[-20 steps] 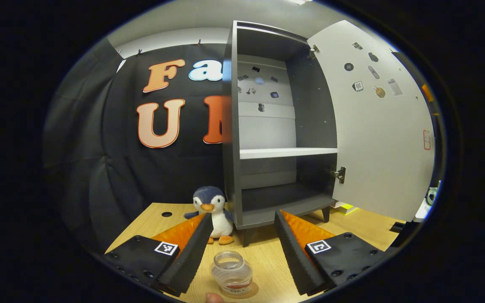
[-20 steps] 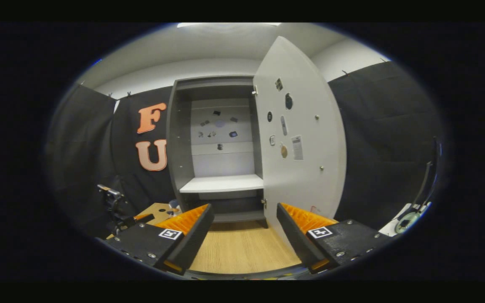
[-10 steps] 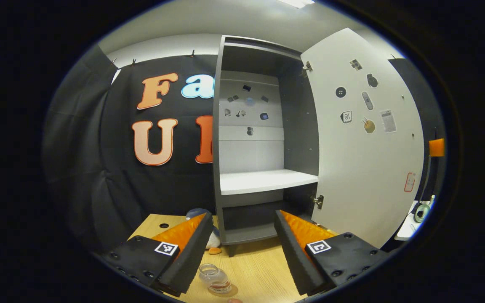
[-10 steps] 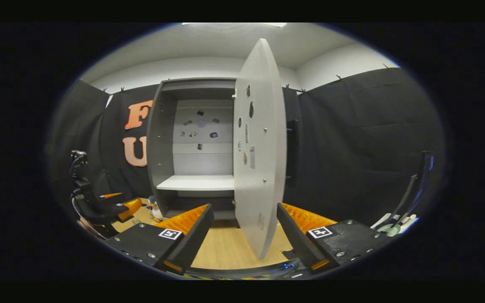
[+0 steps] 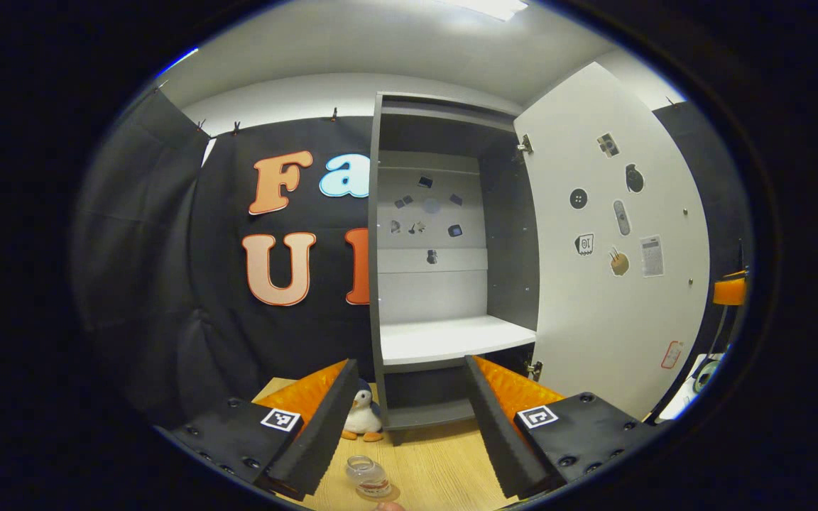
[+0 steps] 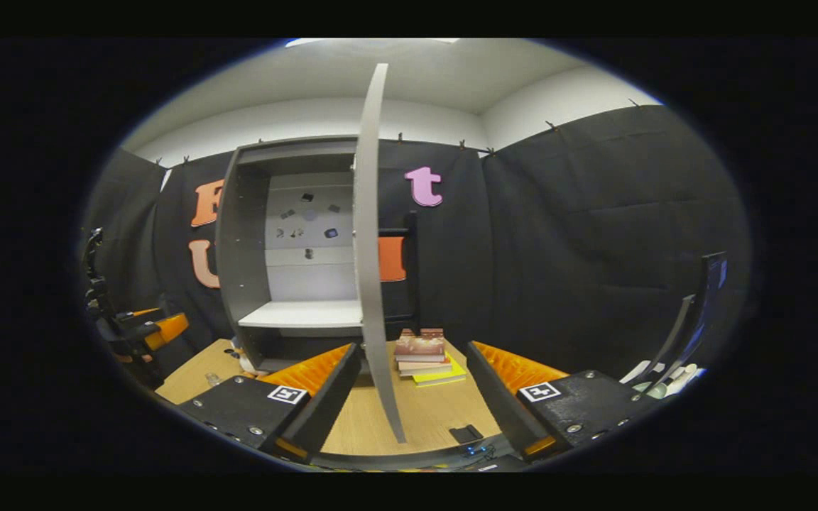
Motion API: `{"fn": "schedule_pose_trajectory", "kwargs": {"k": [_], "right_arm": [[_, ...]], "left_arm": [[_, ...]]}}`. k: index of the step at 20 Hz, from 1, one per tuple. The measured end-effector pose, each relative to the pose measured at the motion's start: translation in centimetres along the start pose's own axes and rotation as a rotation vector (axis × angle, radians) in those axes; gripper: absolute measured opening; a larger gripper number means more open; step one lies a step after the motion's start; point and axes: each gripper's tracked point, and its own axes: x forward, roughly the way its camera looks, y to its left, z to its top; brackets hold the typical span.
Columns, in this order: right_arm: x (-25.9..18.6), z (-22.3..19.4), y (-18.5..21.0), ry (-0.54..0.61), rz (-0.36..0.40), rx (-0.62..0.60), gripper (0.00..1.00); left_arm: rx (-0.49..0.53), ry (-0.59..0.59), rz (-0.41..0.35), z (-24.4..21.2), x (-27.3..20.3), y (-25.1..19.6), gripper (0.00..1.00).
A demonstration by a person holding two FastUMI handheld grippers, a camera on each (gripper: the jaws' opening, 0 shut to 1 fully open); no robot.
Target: Open the cabinet door with the right hand, grasp the bottle in the cabinet with the left hand and place it on the coaster, then close the cabinet door with the right hand.
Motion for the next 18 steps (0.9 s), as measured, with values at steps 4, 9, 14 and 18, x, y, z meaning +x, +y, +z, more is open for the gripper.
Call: {"fn": "schedule_pose_trajectory", "kwargs": {"k": [4,9,14,18], "right_arm": [[1.5,1.6,-2.4,-0.013,-0.05,-0.013,0.97],[2.6,2.3,-1.8,-0.007,-0.002,0.007,0.92],[1.9,2.4,0.6,-0.012,0.077,0.015,0.91],[1.4,2.2,3.9,-0.005,0.129,-0.014,0.9]], "left_arm": [[-0.021,0.005,0.003,0.7,0.0,-0.1,0.95],[-0.077,0.03,0.006,0.2,0.2,0.5,0.95],[-0.076,0.029,0.003,0.1,0.6,1.0,0.95],[-0.086,0.019,-0.005,0.4,0.8,1.5,0.95]]}}
